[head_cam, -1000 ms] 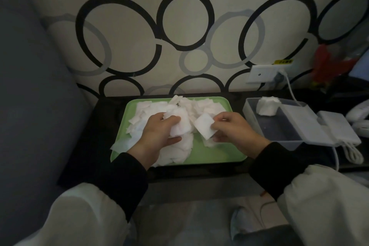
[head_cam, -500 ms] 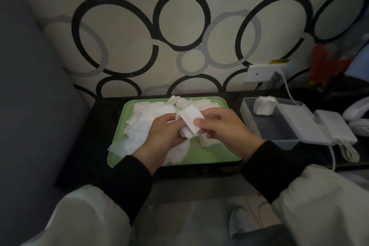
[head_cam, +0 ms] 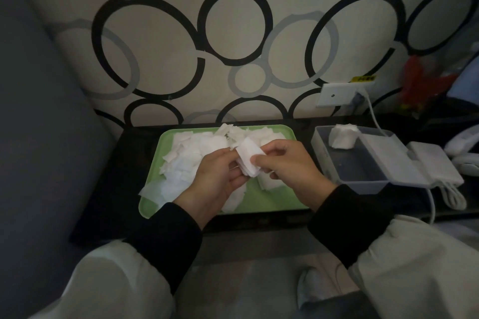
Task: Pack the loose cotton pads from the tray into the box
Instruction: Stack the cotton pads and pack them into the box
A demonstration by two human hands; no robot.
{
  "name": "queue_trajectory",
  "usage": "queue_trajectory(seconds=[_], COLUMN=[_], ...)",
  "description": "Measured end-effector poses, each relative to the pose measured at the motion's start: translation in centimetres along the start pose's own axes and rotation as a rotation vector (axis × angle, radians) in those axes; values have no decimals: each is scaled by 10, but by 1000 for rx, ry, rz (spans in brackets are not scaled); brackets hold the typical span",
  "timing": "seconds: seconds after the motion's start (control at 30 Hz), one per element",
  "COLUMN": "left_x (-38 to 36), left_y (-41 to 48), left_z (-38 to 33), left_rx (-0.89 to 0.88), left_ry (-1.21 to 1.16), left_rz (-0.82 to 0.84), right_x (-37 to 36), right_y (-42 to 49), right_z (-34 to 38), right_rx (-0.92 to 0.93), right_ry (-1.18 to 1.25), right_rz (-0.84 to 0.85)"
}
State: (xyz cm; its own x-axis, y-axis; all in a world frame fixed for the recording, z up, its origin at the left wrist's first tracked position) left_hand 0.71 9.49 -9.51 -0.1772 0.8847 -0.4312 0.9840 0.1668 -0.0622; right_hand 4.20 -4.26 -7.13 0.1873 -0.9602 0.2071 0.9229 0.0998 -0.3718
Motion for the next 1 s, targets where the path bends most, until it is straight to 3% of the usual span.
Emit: queue_trajectory(seconds=[0.2, 0.33, 0.5, 0.67, 0.83, 1.0], left_x=[0, -6, 15, 26, 29, 25], left_y=[0, 0, 10, 16, 21, 20], left_z=[5, 1, 0, -3, 0, 2], left_rx=[81, -2, -89, -99, -97, -94], left_ry=[-69, 41, 150, 181, 222, 241], left_rz=[-55, 61, -117, -165, -173, -138], right_x=[1, 3, 25, 62, 48, 38], right_y=[2, 2, 16, 37, 42, 49], right_z=[-1, 0, -6, -19, -15, -21], right_rx=[3, 24, 20, 86, 184, 158], right_ry=[-29, -39, -76, -347, -689, -778], right_rz=[-23, -22, -113, -340, -319, -262])
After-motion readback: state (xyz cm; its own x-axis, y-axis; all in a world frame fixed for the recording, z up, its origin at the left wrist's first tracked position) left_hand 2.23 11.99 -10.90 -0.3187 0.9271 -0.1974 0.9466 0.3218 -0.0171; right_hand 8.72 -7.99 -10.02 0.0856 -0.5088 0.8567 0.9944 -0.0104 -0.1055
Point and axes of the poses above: each hand's wrist, its own y-axis towards the middle knuckle, its own x-axis out of the back of the hand, z = x × y, the point moved 8 cm from there along y, towards the middle knuckle, and after that the axes turned 15 degrees about -x, right-handed, at the moved point
